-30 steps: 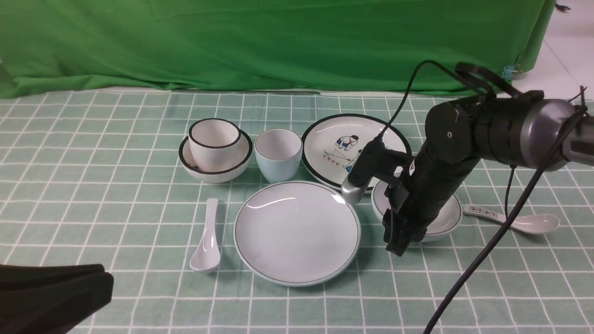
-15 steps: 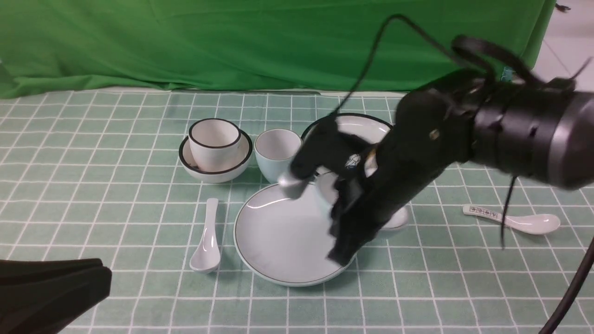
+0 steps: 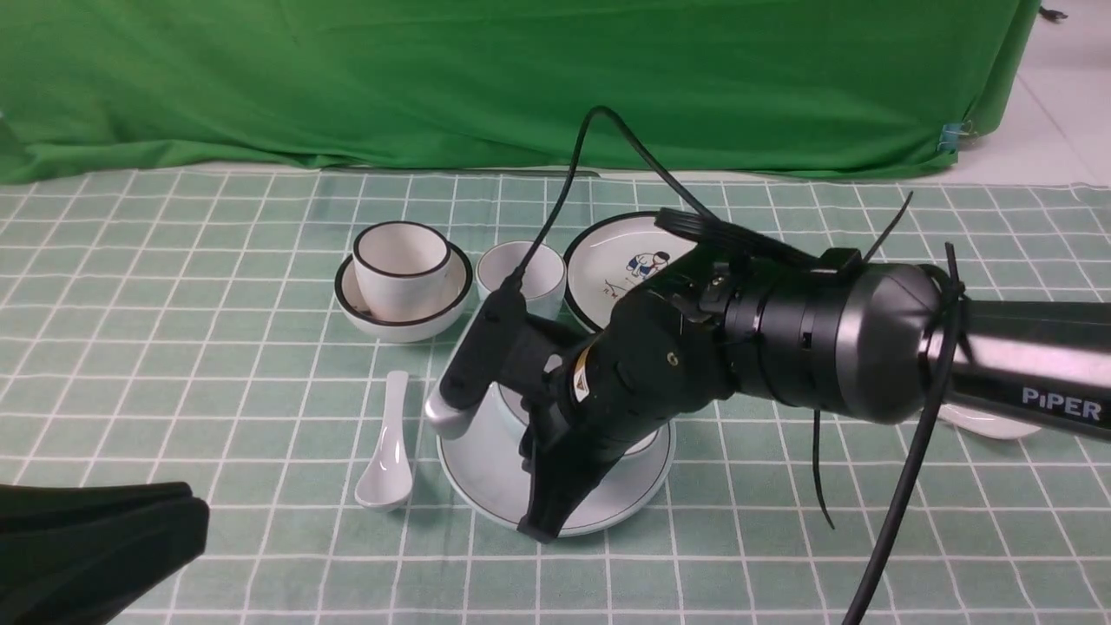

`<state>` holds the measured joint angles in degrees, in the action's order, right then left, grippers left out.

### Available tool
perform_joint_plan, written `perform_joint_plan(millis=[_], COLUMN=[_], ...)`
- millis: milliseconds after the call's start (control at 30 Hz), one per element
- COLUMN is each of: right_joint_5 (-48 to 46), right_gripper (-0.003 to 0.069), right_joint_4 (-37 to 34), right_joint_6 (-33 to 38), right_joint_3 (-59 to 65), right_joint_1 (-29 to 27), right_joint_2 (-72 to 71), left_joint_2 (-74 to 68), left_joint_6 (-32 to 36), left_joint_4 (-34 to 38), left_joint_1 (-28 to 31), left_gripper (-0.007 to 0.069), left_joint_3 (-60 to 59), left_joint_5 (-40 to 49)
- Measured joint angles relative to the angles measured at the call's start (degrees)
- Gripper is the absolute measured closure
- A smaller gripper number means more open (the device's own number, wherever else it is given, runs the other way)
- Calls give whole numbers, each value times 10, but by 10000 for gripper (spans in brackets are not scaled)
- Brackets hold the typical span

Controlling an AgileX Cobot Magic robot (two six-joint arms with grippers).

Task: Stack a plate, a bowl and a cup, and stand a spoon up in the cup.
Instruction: Use the right arm to put the blue rice bowl into the blue large plate in the middle, then use the right arm to grab a blue teacup

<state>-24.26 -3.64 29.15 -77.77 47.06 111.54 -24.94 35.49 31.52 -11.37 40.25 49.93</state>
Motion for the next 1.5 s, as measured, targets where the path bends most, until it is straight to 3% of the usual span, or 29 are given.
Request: perform_joint_plan(millis=[100,233,333,467,700,767,900,1000,1100,1500], right_joint_5=[-6,-39,-65,-102,-224,-272,-351,-398,-402,-323], right_gripper=[490,272,185,181,330,340,293,206,182,181], right_joint_4=[-2,-4,-4,-5,-7,-7,-7,-5,-4,-33], right_joint_6=[-2,-12,-17,-34,-33,-23,-10,-3,5,45], right_joint_3=[0,0,-9,-43,-212,-290,-427,-552,-636,-670], right_joint_1=[0,3,11,15,-10,-31,-64,-84,-88,-92], right_joint_2=[4,6,3,-14,-7,25,108,202,269,331], left_joint_2=[0,0,0,0,-4,-11,-19,-19,-19,-19], left_joint_6=[0,0,0,0,-39,-44,-45,-46,-46,-46], left_joint_4=[0,0,0,0,-11,-22,-34,-35,-38,-45], left_joint_1=[0,0,0,0,0,0,0,0,0,0], left_gripper=[608,608,608,608,608,608,608,608,608,608], left_joint_3=[0,0,0,0,0,0,0,0,0,0], left_joint_5=[0,0,0,0,1,5,10,10,10,10])
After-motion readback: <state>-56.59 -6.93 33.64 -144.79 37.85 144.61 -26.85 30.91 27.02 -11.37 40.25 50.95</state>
